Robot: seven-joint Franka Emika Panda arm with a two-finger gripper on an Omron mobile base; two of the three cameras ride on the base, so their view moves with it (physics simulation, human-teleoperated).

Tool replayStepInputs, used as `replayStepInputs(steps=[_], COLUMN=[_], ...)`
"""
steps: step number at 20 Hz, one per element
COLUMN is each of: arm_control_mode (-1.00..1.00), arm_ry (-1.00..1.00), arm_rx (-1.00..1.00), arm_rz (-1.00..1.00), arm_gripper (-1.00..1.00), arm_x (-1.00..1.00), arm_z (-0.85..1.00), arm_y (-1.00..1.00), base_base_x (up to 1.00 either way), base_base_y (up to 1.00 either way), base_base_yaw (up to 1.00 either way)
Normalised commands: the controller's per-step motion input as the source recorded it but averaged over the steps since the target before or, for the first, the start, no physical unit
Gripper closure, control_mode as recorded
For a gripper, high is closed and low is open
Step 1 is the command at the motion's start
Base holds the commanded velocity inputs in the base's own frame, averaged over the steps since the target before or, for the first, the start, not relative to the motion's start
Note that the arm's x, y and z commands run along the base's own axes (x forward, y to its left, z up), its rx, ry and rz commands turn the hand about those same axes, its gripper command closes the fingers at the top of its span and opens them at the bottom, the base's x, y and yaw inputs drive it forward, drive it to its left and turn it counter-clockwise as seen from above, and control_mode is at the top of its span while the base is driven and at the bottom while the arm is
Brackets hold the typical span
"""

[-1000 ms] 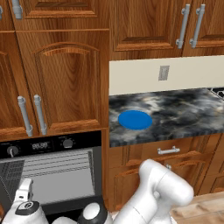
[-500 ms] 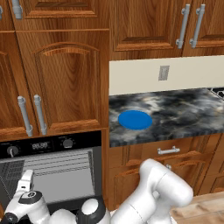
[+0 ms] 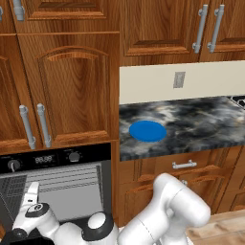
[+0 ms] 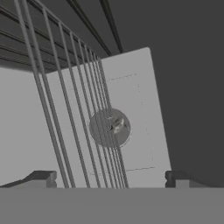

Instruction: Take the fish from the oven and place it on the plate on the counter.

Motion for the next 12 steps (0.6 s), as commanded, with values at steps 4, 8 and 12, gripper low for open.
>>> replayStepInputs(steps=[4,8,12], arm_control_mode=[-1.0,-1.0,-1.0], arm_ry=[-0.13,-0.07,0.0], arm_rx=[0.0,0.0,0.0], arm_rz=[0.0,0.0,0.0], arm_gripper=[-1.0,-1.0,-1.0], arm_x=[0.0,0.0,0.0], arm_z=[-0.52,-0.6,-0.86], arm_y=[0.0,0.0,0.0], base_base_x=[0.0,0.0,0.0], base_base_y=[0.0,0.0,0.0], base_base_yaw=[0.0,0.0,0.0])
